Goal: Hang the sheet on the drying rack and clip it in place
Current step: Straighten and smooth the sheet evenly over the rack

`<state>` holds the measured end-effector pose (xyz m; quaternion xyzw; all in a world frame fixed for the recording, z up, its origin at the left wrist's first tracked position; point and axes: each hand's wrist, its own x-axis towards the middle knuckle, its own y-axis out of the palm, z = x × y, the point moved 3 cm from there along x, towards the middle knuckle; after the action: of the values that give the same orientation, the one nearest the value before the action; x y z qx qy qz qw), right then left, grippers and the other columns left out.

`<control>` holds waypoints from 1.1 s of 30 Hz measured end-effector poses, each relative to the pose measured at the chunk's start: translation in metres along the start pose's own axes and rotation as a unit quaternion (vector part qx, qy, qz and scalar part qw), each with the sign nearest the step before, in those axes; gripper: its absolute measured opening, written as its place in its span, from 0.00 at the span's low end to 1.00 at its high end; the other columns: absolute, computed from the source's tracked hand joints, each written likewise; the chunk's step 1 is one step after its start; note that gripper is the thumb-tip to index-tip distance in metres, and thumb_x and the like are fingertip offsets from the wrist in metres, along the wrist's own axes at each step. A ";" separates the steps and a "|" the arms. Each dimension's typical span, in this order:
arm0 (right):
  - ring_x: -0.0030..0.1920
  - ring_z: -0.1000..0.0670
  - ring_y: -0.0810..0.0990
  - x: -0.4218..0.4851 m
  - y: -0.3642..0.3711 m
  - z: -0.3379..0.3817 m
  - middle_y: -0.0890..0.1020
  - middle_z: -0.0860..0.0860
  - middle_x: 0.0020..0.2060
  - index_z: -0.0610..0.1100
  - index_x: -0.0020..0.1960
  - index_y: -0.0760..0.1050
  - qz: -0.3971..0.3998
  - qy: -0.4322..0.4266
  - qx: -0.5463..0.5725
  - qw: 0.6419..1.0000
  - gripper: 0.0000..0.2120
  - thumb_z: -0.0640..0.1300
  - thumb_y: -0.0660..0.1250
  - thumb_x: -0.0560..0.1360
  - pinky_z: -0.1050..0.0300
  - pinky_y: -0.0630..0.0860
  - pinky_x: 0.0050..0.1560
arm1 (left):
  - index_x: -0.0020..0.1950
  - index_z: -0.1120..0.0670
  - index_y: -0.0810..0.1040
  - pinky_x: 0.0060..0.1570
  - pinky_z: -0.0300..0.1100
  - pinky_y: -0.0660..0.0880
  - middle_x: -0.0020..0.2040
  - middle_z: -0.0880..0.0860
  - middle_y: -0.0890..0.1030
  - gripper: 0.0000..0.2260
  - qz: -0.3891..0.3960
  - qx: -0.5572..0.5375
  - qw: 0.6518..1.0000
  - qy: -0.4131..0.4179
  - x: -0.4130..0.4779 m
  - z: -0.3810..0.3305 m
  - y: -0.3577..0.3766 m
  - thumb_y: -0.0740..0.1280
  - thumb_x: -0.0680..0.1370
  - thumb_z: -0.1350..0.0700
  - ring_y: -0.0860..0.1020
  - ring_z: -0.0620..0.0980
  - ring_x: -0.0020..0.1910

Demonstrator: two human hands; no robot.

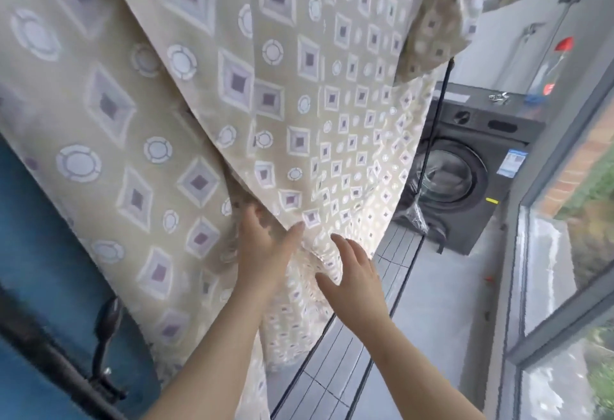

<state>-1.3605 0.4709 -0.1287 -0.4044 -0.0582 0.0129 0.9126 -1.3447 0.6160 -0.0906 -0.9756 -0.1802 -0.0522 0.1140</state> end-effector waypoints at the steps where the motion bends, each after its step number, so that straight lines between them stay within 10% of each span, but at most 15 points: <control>1: 0.72 0.48 0.61 0.010 -0.005 -0.004 0.60 0.53 0.74 0.54 0.75 0.54 0.008 -0.008 0.001 1.000 0.32 0.49 0.63 0.75 0.49 0.61 0.70 | 0.65 0.48 0.63 0.56 0.38 0.73 0.61 0.47 0.74 0.28 -0.018 -0.054 0.998 -0.015 0.007 -0.007 0.006 0.73 0.71 0.56 0.75 0.45 0.58; 3: 0.72 0.49 0.61 0.029 -0.015 -0.011 0.60 0.53 0.74 0.54 0.75 0.54 0.016 -0.024 0.010 1.000 0.31 0.49 0.63 0.75 0.49 0.61 0.71 | 0.67 0.52 0.65 0.48 0.29 0.69 0.58 0.45 0.74 0.26 -0.059 -0.072 0.995 -0.037 0.023 -0.020 0.016 0.72 0.72 0.58 0.72 0.43 0.55; 9: 0.74 0.50 0.57 0.066 -0.015 -0.019 0.56 0.54 0.75 0.50 0.76 0.49 0.083 -0.068 -0.007 0.994 0.36 0.55 0.64 0.75 0.53 0.58 0.72 | 0.45 0.49 0.77 0.55 0.44 0.72 0.44 0.46 0.80 0.04 -0.117 -0.092 0.981 -0.126 0.040 0.000 0.015 0.69 0.72 0.51 0.78 0.52 0.52; 15: 0.77 0.51 0.47 0.077 0.015 -0.001 0.46 0.51 0.77 0.45 0.77 0.41 0.102 -0.123 -0.065 0.985 0.50 0.65 0.65 0.69 0.50 0.52 0.73 | 0.55 0.50 0.76 0.61 0.50 0.72 0.51 0.48 0.81 0.08 -0.193 -0.119 0.969 -0.097 0.033 0.000 -0.006 0.66 0.77 0.56 0.78 0.52 0.54; 20: 0.64 0.44 0.75 0.085 0.026 0.011 0.75 0.50 0.65 0.46 0.60 0.76 -0.018 -0.227 -0.040 0.973 0.17 0.49 0.63 0.73 0.44 0.71 0.58 | 0.51 0.48 0.76 0.54 0.42 0.73 0.47 0.46 0.81 0.04 -0.214 -0.081 0.973 -0.043 0.022 -0.007 -0.021 0.66 0.77 0.54 0.79 0.47 0.50; 23: 0.55 0.43 0.80 0.097 0.022 0.008 0.81 0.50 0.57 0.47 0.44 0.78 -0.094 -0.269 0.017 0.958 0.05 0.45 0.63 0.72 0.45 0.74 0.52 | 0.42 0.47 0.77 0.43 0.37 0.73 0.40 0.47 0.81 0.05 -0.198 -0.044 0.978 -0.054 0.015 -0.008 -0.024 0.70 0.74 0.56 0.78 0.46 0.41; 27: 0.67 0.44 0.69 0.118 0.019 -0.014 0.70 0.47 0.67 0.42 0.65 0.69 -0.015 -0.038 0.207 0.977 0.19 0.49 0.64 0.77 0.46 0.64 0.63 | 0.48 0.52 0.78 0.40 0.33 0.69 0.41 0.46 0.81 0.09 -0.185 0.029 0.978 -0.089 0.016 -0.005 -0.019 0.73 0.71 0.52 0.77 0.47 0.43; 33: 0.72 0.41 0.61 0.119 0.039 -0.046 0.59 0.45 0.74 0.48 0.76 0.50 0.179 0.194 0.367 0.892 0.34 0.58 0.61 0.76 0.43 0.61 0.68 | 0.49 0.49 0.80 0.48 0.35 0.72 0.47 0.44 0.83 0.08 -0.157 -0.107 0.974 -0.121 0.026 0.018 -0.013 0.73 0.72 0.57 0.79 0.45 0.52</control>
<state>-1.2365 0.4721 -0.1770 -0.0384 0.2022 0.1175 0.9715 -1.3239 0.6411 -0.1018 -0.9408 -0.3369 0.0302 -0.0231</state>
